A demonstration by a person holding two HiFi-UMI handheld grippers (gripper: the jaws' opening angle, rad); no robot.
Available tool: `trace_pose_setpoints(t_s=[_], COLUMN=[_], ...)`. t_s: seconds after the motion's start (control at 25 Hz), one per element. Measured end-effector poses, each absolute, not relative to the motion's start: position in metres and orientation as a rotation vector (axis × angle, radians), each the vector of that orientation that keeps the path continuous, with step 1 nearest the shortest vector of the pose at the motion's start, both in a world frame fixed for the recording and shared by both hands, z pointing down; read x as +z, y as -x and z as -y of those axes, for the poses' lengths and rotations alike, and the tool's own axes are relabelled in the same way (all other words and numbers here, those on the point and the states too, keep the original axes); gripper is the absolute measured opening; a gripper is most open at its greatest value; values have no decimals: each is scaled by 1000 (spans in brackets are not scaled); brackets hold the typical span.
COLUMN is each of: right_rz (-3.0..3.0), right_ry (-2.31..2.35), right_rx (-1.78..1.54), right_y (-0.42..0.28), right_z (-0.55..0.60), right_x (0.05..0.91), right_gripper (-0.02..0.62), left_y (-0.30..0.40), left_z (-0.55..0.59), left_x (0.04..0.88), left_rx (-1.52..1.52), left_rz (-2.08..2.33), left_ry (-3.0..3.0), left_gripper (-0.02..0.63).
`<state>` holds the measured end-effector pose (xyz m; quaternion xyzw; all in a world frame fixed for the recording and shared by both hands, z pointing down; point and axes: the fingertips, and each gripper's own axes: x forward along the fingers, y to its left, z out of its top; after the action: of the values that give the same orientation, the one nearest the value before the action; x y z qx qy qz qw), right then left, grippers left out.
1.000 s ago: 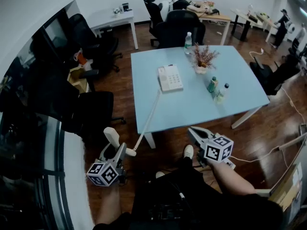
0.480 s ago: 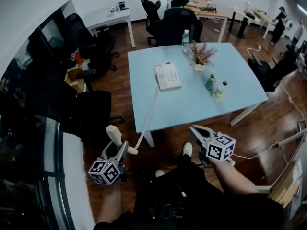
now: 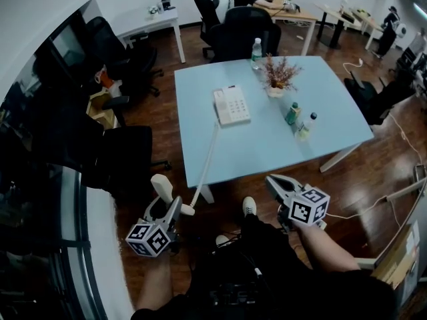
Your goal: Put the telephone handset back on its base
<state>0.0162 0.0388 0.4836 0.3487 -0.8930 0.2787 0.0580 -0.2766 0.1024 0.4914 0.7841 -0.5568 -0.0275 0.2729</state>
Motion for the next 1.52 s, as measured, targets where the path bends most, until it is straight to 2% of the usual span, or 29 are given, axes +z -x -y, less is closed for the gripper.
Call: trace_pose_setpoints(t_s=[0.24,0.96,1.52], right_rz=[2704,2831,2838], right_ry=[-1044,-1023,-894], right_rx=[920,897,997], right_y=[-22,-60,-55], right_z=[-7,181,246], right_x=[501,486,514], right_gripper=[15,15,15], left_y=[266,212,169], left_z=[-66,128,294], left_x=[501,527,586], left_rx=[-34,49,241], left_rz=[1488,1522,1498], left_ry=[-2074,-1953,-1792], left_gripper=[216,216,216])
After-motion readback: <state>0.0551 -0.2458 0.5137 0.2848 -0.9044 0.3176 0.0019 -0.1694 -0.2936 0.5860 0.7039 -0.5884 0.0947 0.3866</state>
